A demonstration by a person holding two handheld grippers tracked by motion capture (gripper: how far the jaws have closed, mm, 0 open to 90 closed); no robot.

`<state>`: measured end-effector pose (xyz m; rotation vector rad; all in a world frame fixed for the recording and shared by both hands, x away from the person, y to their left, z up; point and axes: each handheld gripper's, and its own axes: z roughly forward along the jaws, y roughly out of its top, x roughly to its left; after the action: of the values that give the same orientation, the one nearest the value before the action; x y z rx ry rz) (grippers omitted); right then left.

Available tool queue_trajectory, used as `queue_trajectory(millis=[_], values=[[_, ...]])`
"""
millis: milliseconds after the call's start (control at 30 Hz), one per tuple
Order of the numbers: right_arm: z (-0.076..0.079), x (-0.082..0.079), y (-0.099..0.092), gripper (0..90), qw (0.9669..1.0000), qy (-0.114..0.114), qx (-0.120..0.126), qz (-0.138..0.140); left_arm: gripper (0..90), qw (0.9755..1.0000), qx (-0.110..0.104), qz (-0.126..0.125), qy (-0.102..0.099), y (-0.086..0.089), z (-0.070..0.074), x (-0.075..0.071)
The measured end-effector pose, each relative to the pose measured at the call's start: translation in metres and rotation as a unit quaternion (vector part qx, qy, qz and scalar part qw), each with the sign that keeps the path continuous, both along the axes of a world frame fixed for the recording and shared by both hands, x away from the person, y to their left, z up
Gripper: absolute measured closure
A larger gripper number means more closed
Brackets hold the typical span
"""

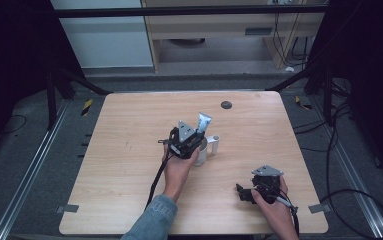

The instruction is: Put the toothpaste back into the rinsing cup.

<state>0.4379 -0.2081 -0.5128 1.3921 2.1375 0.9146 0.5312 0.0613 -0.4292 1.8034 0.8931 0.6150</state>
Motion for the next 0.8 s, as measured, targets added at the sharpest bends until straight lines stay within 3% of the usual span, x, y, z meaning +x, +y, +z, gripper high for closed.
queue_trajectory(millis=[433, 733, 800], values=[[0.000, 0.000, 0.000, 0.7, 1.0000, 0.000, 0.000, 0.000, 54.3, 0.9999, 0.012, -0.003, 0.009, -0.001, 0.006, -0.003], [0.000, 0.000, 0.000, 0.7, 1.0000, 0.000, 0.000, 0.000, 46.1, 0.9990, 0.041, -0.006, 0.015, 0.000, 0.011, -0.010], [0.000, 0.000, 0.000, 0.7, 1.0000, 0.000, 0.000, 0.000, 45.2, 0.9992, 0.037, -0.003, 0.015, 0.002, 0.012, -0.013]])
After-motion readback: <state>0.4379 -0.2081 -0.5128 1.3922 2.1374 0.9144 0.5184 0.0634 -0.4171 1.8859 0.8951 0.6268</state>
